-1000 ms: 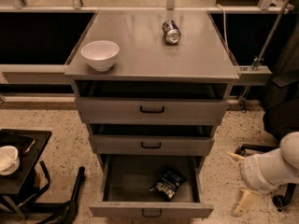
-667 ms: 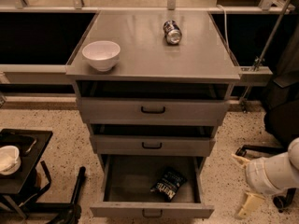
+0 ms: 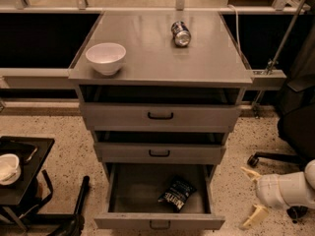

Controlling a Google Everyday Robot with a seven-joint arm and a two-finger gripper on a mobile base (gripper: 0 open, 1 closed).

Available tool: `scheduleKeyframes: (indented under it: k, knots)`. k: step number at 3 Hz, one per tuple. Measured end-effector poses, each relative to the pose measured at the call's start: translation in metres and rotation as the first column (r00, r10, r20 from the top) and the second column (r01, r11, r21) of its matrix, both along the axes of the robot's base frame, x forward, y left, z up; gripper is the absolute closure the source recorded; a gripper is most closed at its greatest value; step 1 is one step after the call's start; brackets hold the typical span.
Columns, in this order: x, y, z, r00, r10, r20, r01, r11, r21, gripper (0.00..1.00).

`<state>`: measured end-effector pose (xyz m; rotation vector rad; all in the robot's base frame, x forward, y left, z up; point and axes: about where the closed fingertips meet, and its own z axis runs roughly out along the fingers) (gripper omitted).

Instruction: Pick blue chip bag from bottom drawer and place on counter

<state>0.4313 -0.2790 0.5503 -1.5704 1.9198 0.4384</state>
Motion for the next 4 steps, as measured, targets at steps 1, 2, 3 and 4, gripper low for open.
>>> scheduleKeyframes:
  k: [1,2,3,4]
  knots:
    - [0.017,0.04,-0.064,1.0,0.004,-0.005,-0.003,0.99,0.142,0.0]
    - [0.031,0.09,-0.112,0.9998,0.019,0.0,-0.019,0.983,0.183,0.0]
    - [0.04,0.133,-0.141,0.9992,0.038,0.012,-0.04,0.987,0.158,0.0]
    - [0.053,0.205,-0.171,0.9972,0.071,0.021,-0.072,0.996,0.051,0.0]
